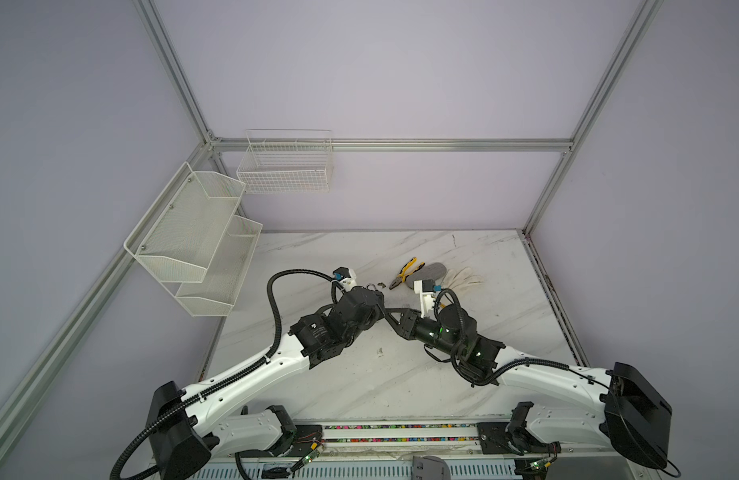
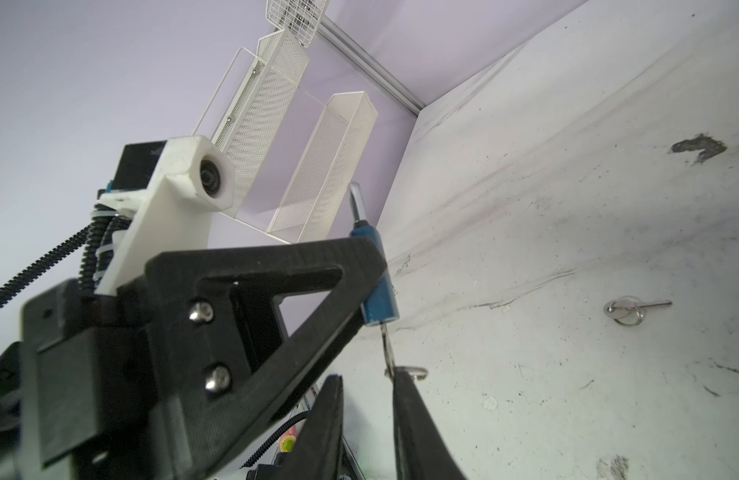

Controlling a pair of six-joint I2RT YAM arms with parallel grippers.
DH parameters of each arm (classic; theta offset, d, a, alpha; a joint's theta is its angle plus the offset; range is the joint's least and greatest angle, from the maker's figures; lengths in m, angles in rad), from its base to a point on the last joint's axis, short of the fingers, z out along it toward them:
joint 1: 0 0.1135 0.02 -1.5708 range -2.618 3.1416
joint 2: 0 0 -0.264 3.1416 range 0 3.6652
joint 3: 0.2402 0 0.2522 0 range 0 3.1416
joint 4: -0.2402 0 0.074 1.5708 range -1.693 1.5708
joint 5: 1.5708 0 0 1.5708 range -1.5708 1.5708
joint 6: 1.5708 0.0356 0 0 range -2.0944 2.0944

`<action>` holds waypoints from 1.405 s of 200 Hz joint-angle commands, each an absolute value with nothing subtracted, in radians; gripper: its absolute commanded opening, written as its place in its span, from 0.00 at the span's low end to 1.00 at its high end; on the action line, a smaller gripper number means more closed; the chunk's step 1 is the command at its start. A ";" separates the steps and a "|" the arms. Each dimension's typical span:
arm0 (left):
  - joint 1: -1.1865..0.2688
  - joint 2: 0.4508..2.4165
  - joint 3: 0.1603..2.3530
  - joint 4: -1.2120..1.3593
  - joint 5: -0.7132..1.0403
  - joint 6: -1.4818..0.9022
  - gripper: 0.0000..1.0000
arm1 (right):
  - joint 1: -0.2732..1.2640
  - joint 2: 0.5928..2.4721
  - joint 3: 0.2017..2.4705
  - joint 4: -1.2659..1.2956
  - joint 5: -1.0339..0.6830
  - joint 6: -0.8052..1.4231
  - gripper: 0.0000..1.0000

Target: Unlock with the key

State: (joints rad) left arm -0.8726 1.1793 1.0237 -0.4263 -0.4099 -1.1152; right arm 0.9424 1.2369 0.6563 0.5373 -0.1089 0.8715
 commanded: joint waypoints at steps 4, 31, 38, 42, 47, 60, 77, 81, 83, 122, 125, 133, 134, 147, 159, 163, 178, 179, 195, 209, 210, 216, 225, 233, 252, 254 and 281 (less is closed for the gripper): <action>-0.869 1.158 1.005 -0.356 -0.437 -1.118 0.00 | 0.940 1.257 0.698 0.524 -0.066 0.904 0.24; -0.869 1.163 1.011 -0.353 -0.434 -1.117 0.00 | 0.938 1.264 0.698 0.531 -0.056 0.897 0.24; -0.869 1.165 1.012 -0.353 -0.431 -1.117 0.00 | 0.938 1.266 0.699 0.533 -0.058 0.893 0.24; -0.870 1.165 1.014 -0.352 -0.430 -1.117 0.00 | 0.938 1.268 0.703 0.528 -0.057 0.894 0.24; -0.869 1.165 1.013 -0.351 -0.430 -1.117 0.00 | 0.939 1.270 0.706 0.524 -0.058 0.894 0.24; -0.867 1.165 1.011 -0.348 -0.430 -1.118 0.00 | 0.937 1.273 0.705 0.523 -0.056 0.896 0.24; -0.866 1.166 1.012 -0.348 -0.433 -1.117 0.00 | 0.938 1.273 0.708 0.515 -0.052 0.897 0.24; -0.866 1.164 1.012 -0.348 -0.435 -1.117 0.00 | 0.937 1.271 0.709 0.510 -0.050 0.894 0.24; -0.866 1.164 1.012 -0.348 -0.436 -1.118 0.00 | 0.938 1.270 0.710 0.507 -0.049 0.893 0.24; -0.867 1.158 1.012 -0.347 -0.434 -1.124 0.00 | 0.938 1.249 0.709 0.458 -0.030 0.883 0.24; -0.866 1.158 1.013 -0.347 -0.434 -1.126 0.00 | 0.938 1.250 0.709 0.457 -0.029 0.884 0.24; -0.866 1.159 1.014 -0.345 -0.432 -1.126 0.00 | 0.937 1.250 0.707 0.459 -0.030 0.884 0.24; -0.867 1.158 1.014 -0.345 -0.432 -1.126 0.00 | 0.938 1.250 0.706 0.458 -0.030 0.883 0.24; -0.867 1.159 1.015 -0.344 -0.431 -1.127 0.00 | 0.938 1.257 0.711 0.455 -0.034 0.883 0.24; -0.867 1.159 1.015 -0.344 -0.433 -1.127 0.00 | 0.938 1.256 0.712 0.452 -0.033 0.882 0.23; -0.867 1.160 1.015 -0.344 -0.433 -1.127 0.00 | 0.937 1.254 0.711 0.452 -0.031 0.883 0.23; -0.866 1.158 1.015 -0.343 -0.428 -1.129 0.00 | 0.939 1.250 0.711 0.454 -0.031 0.880 0.23; -0.866 1.158 1.015 -0.342 -0.427 -1.129 0.00 | 0.939 1.250 0.711 0.454 -0.032 0.879 0.23; -0.866 1.162 1.018 -0.341 -0.418 -1.131 0.00 | 0.938 1.256 0.717 0.464 -0.040 0.869 0.21; -0.867 1.166 1.017 -0.338 -0.414 -1.133 0.00 | 0.937 1.263 0.723 0.471 -0.045 0.869 0.21; -0.867 1.166 1.017 -0.338 -0.414 -1.133 0.00 | 0.938 1.264 0.723 0.472 -0.044 0.868 0.21; -0.866 1.166 1.017 -0.336 -0.413 -1.134 0.00 | 0.939 1.267 0.724 0.474 -0.043 0.869 0.21; -0.868 1.166 1.018 -0.333 -0.410 -1.134 0.00 | 0.938 1.270 0.727 0.474 -0.042 0.867 0.20; -0.867 1.167 1.018 -0.332 -0.410 -1.134 0.00 | 0.938 1.275 0.731 0.475 -0.043 0.864 0.20; -0.867 1.166 1.016 -0.327 -0.404 -1.137 0.00 | 0.937 1.285 0.739 0.477 -0.047 0.861 0.18; -0.867 1.167 1.016 -0.327 -0.404 -1.137 0.00 | 0.938 1.287 0.739 0.477 -0.048 0.861 0.18; -0.867 1.169 1.019 -0.318 -0.394 -1.138 0.00 | 0.937 1.299 0.742 0.485 -0.047 0.858 0.15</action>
